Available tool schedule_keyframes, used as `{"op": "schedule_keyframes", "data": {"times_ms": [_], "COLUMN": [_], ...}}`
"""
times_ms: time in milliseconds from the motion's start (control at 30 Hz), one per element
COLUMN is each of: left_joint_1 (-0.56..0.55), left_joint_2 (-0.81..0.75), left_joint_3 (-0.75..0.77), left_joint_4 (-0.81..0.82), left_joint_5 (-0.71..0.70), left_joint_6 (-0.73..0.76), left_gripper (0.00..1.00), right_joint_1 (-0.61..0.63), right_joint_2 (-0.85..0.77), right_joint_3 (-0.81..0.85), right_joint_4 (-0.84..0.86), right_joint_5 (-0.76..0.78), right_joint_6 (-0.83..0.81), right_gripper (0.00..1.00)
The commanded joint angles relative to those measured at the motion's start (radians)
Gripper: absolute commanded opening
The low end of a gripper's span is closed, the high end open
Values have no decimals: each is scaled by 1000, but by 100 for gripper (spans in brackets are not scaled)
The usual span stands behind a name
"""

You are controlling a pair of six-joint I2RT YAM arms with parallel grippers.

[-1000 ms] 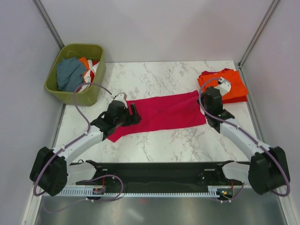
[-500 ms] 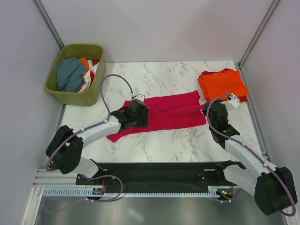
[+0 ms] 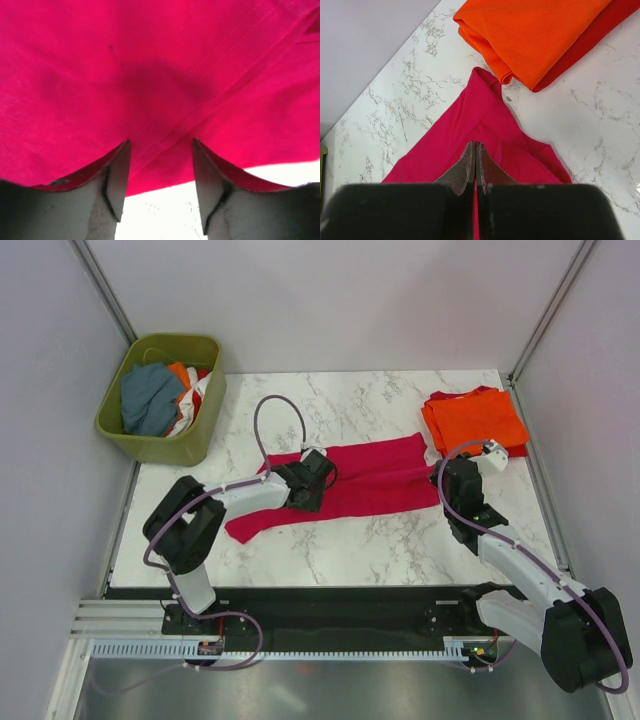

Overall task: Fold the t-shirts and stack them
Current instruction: Flatten the tshirt out

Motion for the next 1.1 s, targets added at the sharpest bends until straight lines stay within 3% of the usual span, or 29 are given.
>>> {"op": "schedule_keyframes", "data": {"times_ms": [0, 200, 233, 367, 633, 1067], "left_joint_1": [-10, -3, 7, 47, 58, 58], "left_joint_2": [55, 49, 40, -18, -26, 83], "left_joint_3": [80, 120, 120, 128, 151, 209], "left_joint_4": [-61, -132, -133, -133, -150, -159], "left_joint_5": [-84, -173, -170, -106, -35, -33], "left_joint_6": [29, -25, -28, -27, -25, -1], "left_gripper": [49, 4, 2, 2, 33, 33], "right_joint_1": [-1, -3, -1, -3, -1, -3], "right_joint_2": [1, 3, 1, -11, -34, -25], "right_joint_3": [19, 19, 19, 19, 27, 33], "right_joint_4": [22, 22, 20, 9, -30, -38], "right_joint_5": [24, 32, 32, 50, 95, 95], "right_joint_6": [12, 10, 8, 4, 1, 1], "right_gripper": [0, 0, 0, 0, 0, 0]}}
